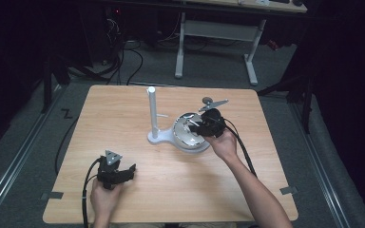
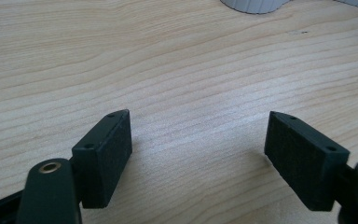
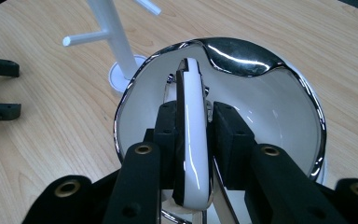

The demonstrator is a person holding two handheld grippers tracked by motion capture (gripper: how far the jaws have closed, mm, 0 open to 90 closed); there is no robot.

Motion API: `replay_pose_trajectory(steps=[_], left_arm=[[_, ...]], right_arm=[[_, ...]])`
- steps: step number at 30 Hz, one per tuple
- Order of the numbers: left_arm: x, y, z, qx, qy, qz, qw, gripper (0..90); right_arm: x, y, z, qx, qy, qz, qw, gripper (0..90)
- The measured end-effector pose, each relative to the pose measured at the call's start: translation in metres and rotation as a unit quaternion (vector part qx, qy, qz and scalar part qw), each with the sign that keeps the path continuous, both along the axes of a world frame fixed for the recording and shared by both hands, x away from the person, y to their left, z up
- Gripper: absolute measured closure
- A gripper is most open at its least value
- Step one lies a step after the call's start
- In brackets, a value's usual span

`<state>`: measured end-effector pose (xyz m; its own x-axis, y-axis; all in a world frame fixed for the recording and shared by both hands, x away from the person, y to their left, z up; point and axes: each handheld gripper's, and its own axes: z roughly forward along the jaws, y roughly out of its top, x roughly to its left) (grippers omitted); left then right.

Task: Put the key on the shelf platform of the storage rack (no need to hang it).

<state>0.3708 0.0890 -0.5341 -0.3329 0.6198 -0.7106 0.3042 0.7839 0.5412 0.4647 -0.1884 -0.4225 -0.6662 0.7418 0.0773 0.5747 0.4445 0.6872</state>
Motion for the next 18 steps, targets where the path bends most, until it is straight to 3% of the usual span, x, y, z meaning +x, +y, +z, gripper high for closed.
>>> replay_pose_trajectory(steps=[18], left_arm=[[0.000,0.000,0.000,0.001,-0.001,-0.001,1.0000,23.5]], right_arm=[[0.014,0.011,-0.014,-0.013,0.014,-0.014,0.9997,72.8]])
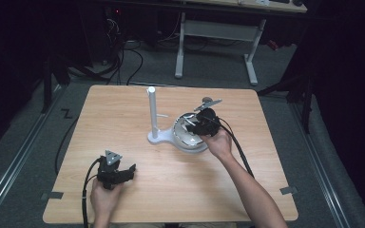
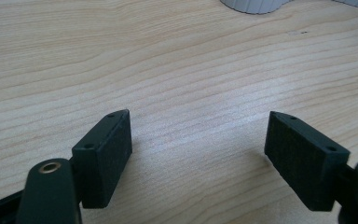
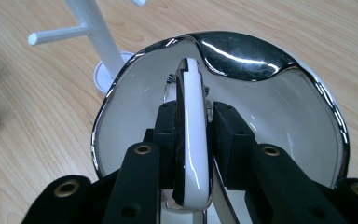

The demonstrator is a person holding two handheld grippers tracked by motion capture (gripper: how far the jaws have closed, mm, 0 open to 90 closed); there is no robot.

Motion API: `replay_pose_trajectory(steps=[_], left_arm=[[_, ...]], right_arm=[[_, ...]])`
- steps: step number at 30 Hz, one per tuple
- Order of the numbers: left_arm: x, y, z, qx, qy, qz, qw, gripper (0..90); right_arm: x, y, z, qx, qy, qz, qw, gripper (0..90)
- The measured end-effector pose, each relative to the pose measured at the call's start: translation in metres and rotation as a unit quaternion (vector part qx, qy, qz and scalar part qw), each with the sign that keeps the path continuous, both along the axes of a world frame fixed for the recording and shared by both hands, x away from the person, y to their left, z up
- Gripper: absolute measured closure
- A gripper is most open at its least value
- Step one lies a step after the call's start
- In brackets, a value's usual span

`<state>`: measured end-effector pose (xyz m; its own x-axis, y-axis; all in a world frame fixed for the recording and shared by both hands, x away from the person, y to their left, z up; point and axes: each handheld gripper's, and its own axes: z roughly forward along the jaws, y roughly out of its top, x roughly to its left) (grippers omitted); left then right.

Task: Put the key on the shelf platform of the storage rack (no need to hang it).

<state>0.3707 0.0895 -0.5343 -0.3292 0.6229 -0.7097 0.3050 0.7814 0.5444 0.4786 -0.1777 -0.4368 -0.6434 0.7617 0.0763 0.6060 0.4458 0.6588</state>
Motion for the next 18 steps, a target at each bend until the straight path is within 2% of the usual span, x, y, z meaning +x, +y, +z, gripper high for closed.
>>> replay_pose_trajectory(steps=[12,18], left_arm=[[0.000,0.000,0.000,0.001,-0.001,-0.001,1.0000,23.4],[0.000,0.000,0.000,0.002,-0.001,-0.003,1.0000,23.4]], right_arm=[[0.006,0.001,-0.010,-0.004,0.012,-0.014,0.9998,72.1],[0.006,-0.002,-0.011,0.000,-0.003,-0.019,0.9998,67.8]])
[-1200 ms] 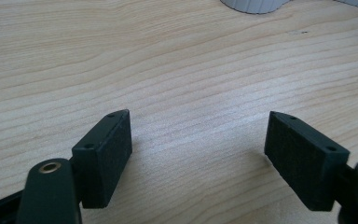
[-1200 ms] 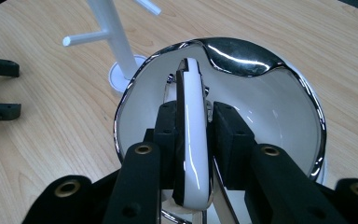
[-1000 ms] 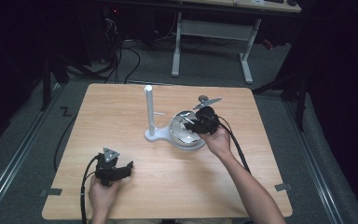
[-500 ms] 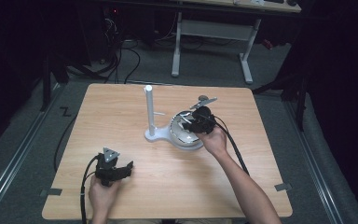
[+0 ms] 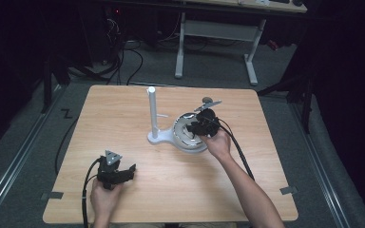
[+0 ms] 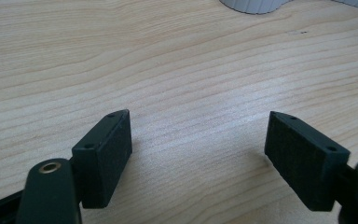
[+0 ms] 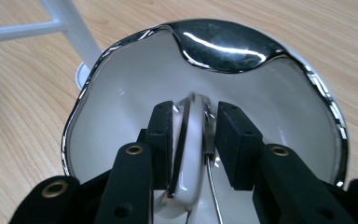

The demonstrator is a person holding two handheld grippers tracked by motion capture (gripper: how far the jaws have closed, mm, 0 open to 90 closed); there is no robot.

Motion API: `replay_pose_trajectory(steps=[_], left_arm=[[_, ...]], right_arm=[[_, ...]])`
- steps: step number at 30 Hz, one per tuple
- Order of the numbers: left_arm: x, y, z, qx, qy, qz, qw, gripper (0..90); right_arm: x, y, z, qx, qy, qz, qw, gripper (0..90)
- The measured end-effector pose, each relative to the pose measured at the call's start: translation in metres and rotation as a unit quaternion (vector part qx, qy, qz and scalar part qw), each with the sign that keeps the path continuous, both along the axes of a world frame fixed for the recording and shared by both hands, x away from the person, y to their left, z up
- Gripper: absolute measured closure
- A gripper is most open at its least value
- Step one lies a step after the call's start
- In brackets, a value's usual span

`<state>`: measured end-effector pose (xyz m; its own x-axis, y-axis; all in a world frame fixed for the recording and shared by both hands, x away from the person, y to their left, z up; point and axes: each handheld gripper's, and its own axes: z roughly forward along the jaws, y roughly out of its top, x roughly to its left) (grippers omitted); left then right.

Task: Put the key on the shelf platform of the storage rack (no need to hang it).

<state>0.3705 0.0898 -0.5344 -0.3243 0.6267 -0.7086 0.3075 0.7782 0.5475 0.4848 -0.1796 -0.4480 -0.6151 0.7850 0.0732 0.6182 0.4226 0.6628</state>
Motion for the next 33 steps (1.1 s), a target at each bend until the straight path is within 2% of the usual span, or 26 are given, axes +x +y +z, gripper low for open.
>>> replay_pose_trajectory(steps=[9,18,21,33], left_arm=[[0.000,0.000,0.000,0.000,0.000,0.000,1.0000,23.4],[0.000,-0.001,0.000,-0.003,0.002,0.003,1.0000,23.5],[0.000,-0.001,0.000,-0.003,0.002,0.003,1.0000,23.5],[0.000,0.000,0.000,0.001,0.000,0.000,1.0000,23.5]], right_arm=[[-0.009,-0.010,0.004,0.002,-0.011,-0.007,0.9999,62.6],[-0.017,-0.016,0.015,0.005,-0.036,-0.001,0.9993,55.8],[-0.019,-0.020,0.017,0.009,-0.036,-0.008,0.9993,54.5],[-0.025,-0.035,0.026,0.012,-0.051,-0.019,0.9984,53.7]])
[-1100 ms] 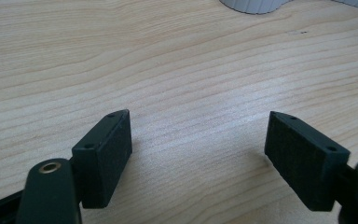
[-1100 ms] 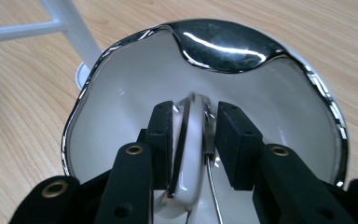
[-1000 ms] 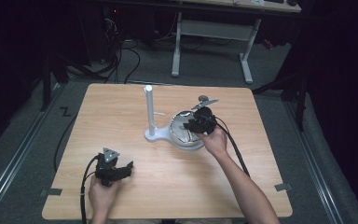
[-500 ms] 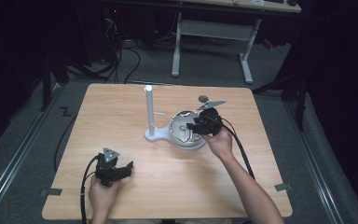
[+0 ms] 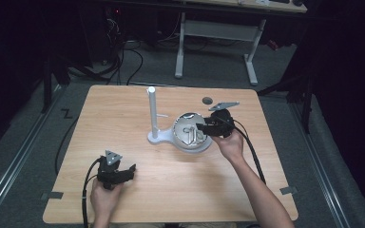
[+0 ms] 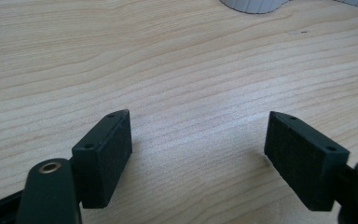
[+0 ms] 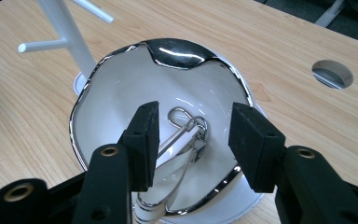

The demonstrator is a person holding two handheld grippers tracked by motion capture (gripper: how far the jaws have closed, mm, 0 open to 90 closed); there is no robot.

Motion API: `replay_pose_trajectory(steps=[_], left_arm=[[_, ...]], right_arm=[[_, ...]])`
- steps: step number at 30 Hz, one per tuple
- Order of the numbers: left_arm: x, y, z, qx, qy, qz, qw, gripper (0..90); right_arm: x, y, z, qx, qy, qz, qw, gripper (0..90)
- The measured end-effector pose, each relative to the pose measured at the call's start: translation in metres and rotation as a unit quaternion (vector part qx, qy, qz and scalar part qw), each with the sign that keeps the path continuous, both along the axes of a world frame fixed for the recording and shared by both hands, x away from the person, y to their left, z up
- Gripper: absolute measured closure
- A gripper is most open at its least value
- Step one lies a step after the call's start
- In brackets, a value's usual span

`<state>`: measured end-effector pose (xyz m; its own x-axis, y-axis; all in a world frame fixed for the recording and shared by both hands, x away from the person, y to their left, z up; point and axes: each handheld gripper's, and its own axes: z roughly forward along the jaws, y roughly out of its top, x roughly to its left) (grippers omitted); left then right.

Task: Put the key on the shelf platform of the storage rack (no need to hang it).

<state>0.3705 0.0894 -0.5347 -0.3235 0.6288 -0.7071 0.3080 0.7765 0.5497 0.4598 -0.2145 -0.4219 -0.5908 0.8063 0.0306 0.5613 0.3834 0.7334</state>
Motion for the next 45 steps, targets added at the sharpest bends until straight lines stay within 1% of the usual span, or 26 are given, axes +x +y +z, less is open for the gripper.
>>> replay_pose_trajectory(steps=[2,7,12,14,17,22,26,30,32,35,45], left_arm=[[0.000,0.000,0.000,-0.004,0.002,0.003,1.0000,23.5],[0.000,0.000,0.000,0.000,0.000,0.000,1.0000,23.5],[0.000,-0.001,0.001,-0.005,0.002,0.004,1.0000,23.5],[0.000,0.000,0.001,-0.005,0.002,0.004,1.0000,23.5],[0.000,0.000,0.000,0.000,0.000,0.000,1.0000,23.6],[0.000,0.000,0.000,-0.001,0.000,0.002,1.0000,23.6],[0.000,-0.001,0.000,-0.001,0.000,0.002,1.0000,23.6],[0.000,-0.001,0.000,-0.001,0.000,0.001,1.0000,23.6],[0.000,-0.001,0.000,-0.001,0.000,0.001,1.0000,23.6],[0.000,-0.001,0.000,-0.001,0.000,0.001,1.0000,23.6],[0.000,-0.001,0.000,0.000,0.000,0.001,1.0000,23.6]], right_arm=[[0.000,-0.002,0.001,0.001,-0.001,-0.003,1.0000,53.8],[-0.001,-0.008,0.003,0.003,-0.003,-0.007,1.0000,53.4],[-0.003,-0.013,0.006,0.005,-0.008,-0.011,0.9999,52.9],[-0.005,-0.015,0.007,0.004,-0.008,-0.014,0.9999,52.9],[-0.007,-0.019,0.008,0.011,-0.014,-0.019,0.9997,52.9],[-0.009,-0.027,0.008,0.015,-0.010,-0.029,0.9994,52.9],[-0.010,-0.032,0.009,0.019,-0.013,-0.033,0.9992,52.9],[-0.013,-0.036,0.011,0.017,-0.013,-0.037,0.9991,53.0],[-0.014,-0.037,0.012,0.016,-0.010,-0.041,0.9990,53.0],[-0.015,-0.038,0.014,0.018,-0.016,-0.039,0.9989,53.0],[-0.020,-0.043,0.015,0.018,-0.012,-0.043,0.9988,52.9]])
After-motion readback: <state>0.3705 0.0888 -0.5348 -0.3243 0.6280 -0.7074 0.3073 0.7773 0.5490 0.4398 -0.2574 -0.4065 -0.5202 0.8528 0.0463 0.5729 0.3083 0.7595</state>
